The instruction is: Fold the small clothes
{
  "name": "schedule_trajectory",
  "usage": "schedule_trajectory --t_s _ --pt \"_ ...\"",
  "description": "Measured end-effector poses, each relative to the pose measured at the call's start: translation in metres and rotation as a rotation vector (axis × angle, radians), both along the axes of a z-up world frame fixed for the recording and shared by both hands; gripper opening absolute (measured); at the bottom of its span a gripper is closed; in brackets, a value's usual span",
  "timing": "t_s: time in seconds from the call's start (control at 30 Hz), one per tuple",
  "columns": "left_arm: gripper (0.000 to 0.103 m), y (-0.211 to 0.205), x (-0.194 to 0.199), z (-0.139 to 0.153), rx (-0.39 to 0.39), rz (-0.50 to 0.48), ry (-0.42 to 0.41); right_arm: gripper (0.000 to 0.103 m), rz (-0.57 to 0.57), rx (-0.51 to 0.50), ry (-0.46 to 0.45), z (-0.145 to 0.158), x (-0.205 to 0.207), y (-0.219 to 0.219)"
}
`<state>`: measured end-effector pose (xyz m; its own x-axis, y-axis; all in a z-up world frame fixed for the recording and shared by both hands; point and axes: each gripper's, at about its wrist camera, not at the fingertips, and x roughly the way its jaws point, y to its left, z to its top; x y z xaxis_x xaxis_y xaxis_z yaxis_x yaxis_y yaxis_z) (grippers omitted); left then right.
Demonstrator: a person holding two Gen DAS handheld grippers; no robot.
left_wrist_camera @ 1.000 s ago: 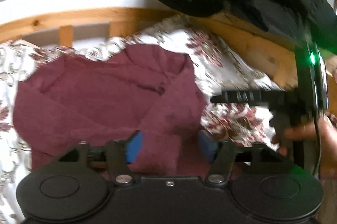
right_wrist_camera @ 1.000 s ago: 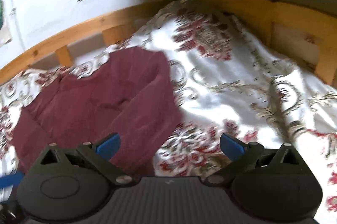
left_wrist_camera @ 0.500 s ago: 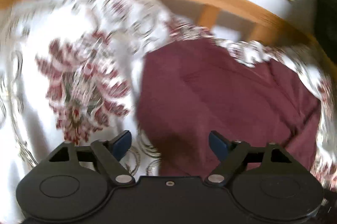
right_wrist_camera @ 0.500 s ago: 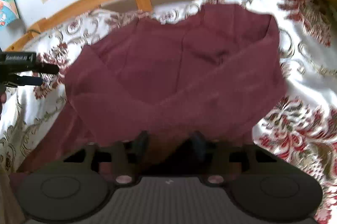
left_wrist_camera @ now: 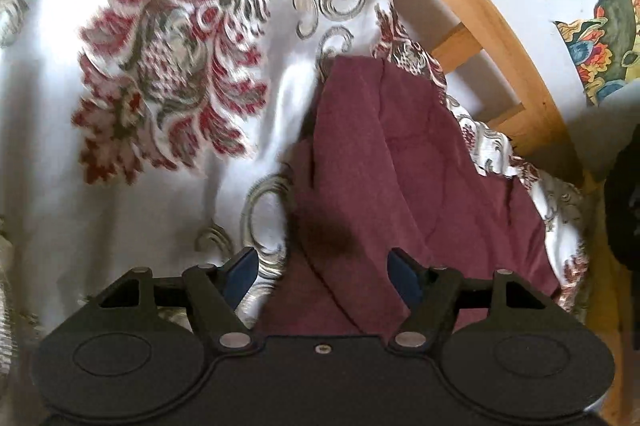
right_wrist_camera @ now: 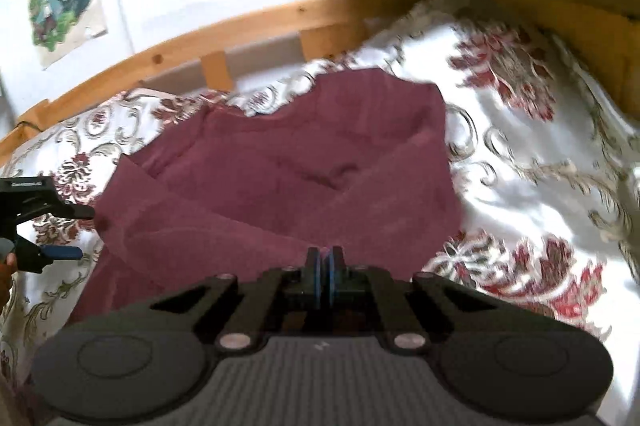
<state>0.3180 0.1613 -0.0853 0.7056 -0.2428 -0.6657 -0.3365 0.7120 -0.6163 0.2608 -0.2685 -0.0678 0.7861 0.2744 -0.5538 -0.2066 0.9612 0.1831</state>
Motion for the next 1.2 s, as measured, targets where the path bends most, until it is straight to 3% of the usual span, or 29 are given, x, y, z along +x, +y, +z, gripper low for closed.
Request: schedule_trajectory --t_s 0.13,0.27,0.43,0.63,0.7,0.77,0.93,1.0,1.03,1.2 --pt "0.073 -0.01 0.014 -0.011 -0.101 -0.035 -0.034 0.005 -0.001 -0.001 0.01 -0.004 0.0 -0.001" --pt "0.073 -0.015 0.024 -0.016 -0.119 -0.026 -0.077 0.005 -0.003 -0.012 0.009 -0.004 -0.002 0.0" --pt "0.071 -0.011 0.026 -0.025 -0.141 0.037 -0.047 0.005 -0.049 -0.037 0.003 -0.003 -0.001 -0.004" --pt "0.071 -0.005 0.012 -0.01 -0.057 0.116 -0.11 0.005 -0.073 -0.004 0.045 -0.008 0.006 -0.013" --pt "0.067 0.002 0.013 -0.011 -0.057 0.156 -0.105 0.005 -0.061 -0.021 0.048 -0.01 0.006 -0.01" --pt "0.056 0.008 0.014 -0.016 -0.079 0.185 -0.095 0.005 -0.049 -0.041 0.041 -0.01 0.005 -0.007" --pt "0.042 0.015 0.023 -0.024 -0.108 0.191 -0.094 0.005 -0.038 -0.053 0.045 -0.011 0.004 -0.003" --pt "0.026 0.016 0.025 -0.025 -0.121 0.19 -0.111 0.005 -0.033 -0.054 0.05 -0.012 0.004 -0.003" --pt "0.008 0.016 0.025 -0.025 -0.133 0.184 -0.123 0.005 -0.03 -0.055 0.051 -0.012 0.004 -0.002" --pt "0.006 0.012 0.018 -0.014 -0.064 0.221 -0.187 0.005 0.008 -0.048 0.058 -0.01 0.001 0.001"
